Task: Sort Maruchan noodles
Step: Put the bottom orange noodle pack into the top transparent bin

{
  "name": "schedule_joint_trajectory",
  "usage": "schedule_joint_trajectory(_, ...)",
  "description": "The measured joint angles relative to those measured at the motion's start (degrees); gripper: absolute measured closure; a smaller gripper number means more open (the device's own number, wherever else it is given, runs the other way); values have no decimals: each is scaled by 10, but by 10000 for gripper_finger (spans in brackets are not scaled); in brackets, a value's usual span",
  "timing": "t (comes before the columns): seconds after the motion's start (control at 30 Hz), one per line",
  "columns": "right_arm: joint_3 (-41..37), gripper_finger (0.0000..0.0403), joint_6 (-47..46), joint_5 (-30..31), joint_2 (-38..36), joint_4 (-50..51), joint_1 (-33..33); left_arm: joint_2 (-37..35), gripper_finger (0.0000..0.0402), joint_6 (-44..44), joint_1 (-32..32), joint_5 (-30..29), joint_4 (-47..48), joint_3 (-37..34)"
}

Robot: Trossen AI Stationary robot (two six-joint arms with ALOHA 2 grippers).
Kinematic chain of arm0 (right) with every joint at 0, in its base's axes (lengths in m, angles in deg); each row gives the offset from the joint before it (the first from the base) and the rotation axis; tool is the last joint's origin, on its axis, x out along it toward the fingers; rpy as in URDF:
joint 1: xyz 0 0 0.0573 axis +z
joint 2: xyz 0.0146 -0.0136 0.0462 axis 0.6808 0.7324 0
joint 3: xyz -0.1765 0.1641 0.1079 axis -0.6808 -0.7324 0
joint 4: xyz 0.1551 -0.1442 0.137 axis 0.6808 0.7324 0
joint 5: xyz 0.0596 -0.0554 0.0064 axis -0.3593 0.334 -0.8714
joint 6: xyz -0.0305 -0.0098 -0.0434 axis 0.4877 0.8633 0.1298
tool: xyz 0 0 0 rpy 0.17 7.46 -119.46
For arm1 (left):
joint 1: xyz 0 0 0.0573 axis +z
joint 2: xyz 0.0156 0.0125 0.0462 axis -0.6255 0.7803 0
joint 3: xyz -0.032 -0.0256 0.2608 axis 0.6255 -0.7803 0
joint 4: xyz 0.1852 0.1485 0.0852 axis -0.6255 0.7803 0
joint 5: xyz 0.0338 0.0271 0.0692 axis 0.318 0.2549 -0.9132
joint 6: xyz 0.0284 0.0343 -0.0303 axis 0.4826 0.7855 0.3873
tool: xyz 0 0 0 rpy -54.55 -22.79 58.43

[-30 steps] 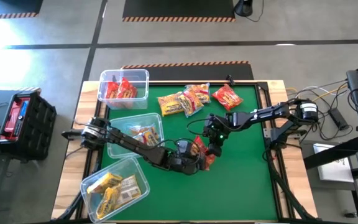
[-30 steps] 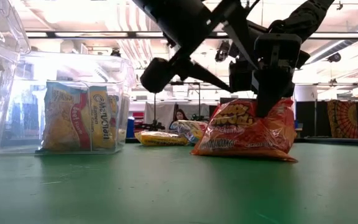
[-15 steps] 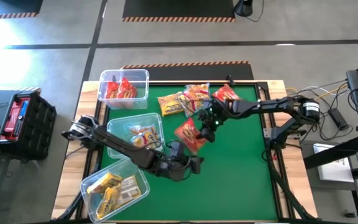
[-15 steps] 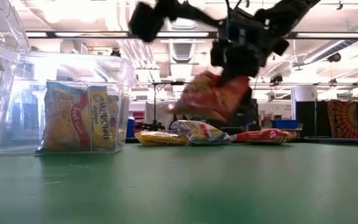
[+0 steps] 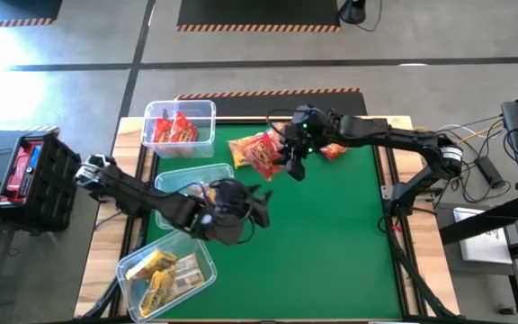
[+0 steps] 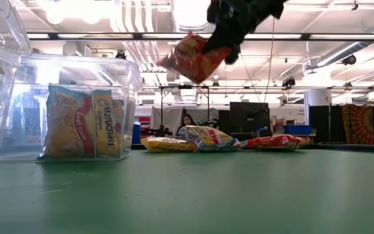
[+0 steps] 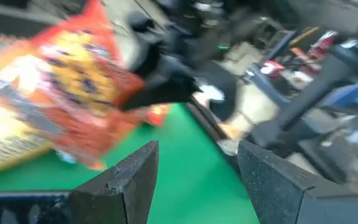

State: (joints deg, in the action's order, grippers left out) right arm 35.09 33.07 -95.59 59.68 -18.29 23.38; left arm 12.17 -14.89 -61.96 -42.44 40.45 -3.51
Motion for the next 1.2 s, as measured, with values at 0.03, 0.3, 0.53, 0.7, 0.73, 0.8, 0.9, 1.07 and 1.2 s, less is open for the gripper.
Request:
schedule_joint_trajectory(0.03, 14, 296, 7, 0, 0, 10, 0, -9, 198, 0, 0, -5, 28, 0)
schedule_joint_trajectory(0.3, 98, 296, 32, 0, -1, 59, -4, -93, 198, -56, 6, 6, 323, -1)
schedule_joint_trajectory(0.53, 121, 296, 28, -2, -1, 65, -5, -170, 198, 54, 41, 107, 329, -51)
schedule_joint_trajectory(0.7, 130, 296, 34, -2, -1, 73, -21, -224, 198, 137, 97, 188, 228, -138)
schedule_joint_trajectory(0.73, 132, 296, 38, -2, -1, 72, -26, -235, 198, 152, 110, 205, 204, -159)
schedule_joint_trajectory(0.8, 133, 296, 44, -2, -1, 72, -36, -256, 198, 183, 142, 240, 141, -198)
schedule_joint_trajectory(0.9, 134, 296, 47, -2, -1, 71, -51, -286, 198, 230, 196, 286, 30, -259)
schedule_joint_trajectory(1.07, 134, 296, 59, -6, -1, 49, -66, -317, 198, 303, 293, 380, -187, -344)
schedule_joint_trajectory(1.2, 134, 296, 62, -21, -1, 27, -73, -315, 198, 284, 346, 435, -328, -389)
